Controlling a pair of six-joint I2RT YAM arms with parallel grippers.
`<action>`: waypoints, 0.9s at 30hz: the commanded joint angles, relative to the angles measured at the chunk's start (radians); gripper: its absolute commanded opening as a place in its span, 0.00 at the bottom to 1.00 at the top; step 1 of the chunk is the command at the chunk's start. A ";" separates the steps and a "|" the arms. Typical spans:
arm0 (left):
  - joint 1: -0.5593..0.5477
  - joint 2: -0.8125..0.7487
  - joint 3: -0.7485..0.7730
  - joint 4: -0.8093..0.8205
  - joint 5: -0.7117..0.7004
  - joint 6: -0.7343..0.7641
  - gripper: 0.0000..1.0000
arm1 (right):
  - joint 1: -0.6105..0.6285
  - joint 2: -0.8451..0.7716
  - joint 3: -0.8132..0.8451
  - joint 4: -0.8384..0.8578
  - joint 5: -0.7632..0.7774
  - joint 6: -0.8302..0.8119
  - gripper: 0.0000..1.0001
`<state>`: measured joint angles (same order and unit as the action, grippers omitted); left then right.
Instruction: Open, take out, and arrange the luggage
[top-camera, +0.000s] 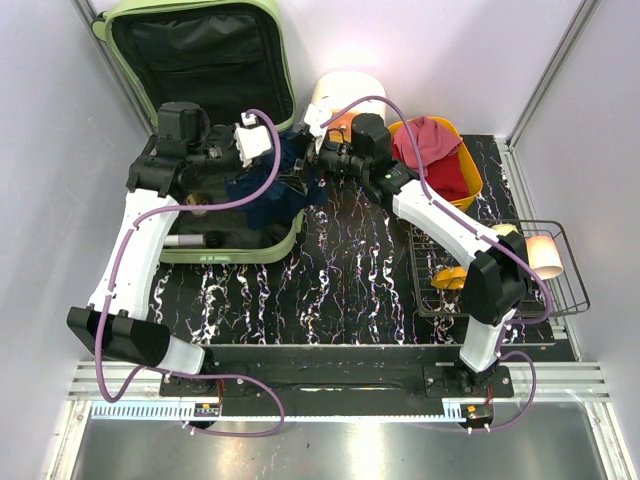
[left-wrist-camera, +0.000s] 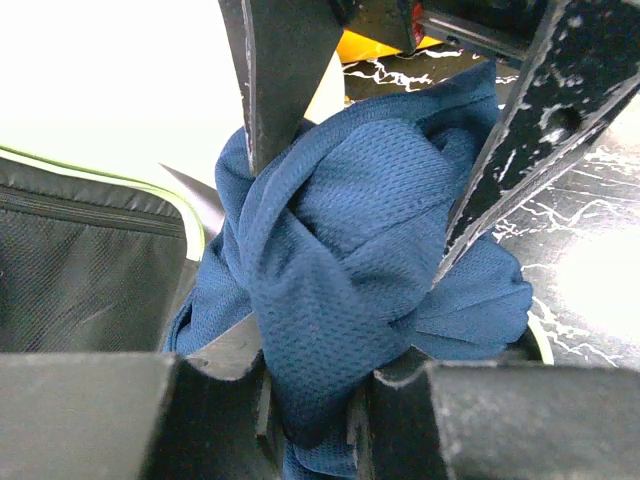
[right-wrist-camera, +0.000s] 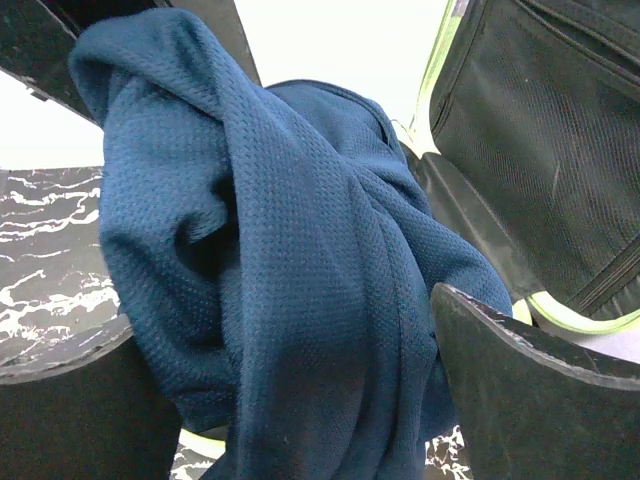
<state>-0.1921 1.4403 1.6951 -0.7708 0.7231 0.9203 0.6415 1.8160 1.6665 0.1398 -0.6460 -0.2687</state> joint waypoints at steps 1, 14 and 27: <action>-0.004 -0.072 0.012 0.136 0.108 -0.041 0.00 | 0.003 0.006 0.018 -0.031 0.025 -0.033 1.00; -0.004 -0.103 -0.008 0.180 0.104 -0.152 0.14 | -0.011 -0.046 0.003 -0.058 0.184 -0.026 0.00; 0.000 -0.120 -0.097 0.191 -0.034 -0.285 0.99 | -0.265 -0.244 0.042 -0.129 0.397 0.042 0.00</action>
<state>-0.1913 1.3235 1.6196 -0.6346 0.7097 0.6880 0.4408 1.7256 1.6672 -0.0666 -0.3557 -0.2535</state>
